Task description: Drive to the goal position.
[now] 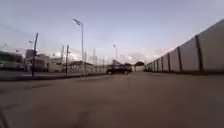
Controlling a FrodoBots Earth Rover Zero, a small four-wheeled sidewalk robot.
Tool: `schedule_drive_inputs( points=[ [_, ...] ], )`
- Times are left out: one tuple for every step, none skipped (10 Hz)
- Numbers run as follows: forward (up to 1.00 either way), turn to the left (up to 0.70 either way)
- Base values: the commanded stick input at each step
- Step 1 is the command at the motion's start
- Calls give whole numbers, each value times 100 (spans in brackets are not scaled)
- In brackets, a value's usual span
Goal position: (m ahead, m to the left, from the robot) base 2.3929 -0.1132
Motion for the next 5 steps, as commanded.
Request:
schedule_drive_inputs(
  points=[
    [88, -34],
    [90, -35],
    [91, -36],
    [92, -37],
    [92, -37]
  ],
)
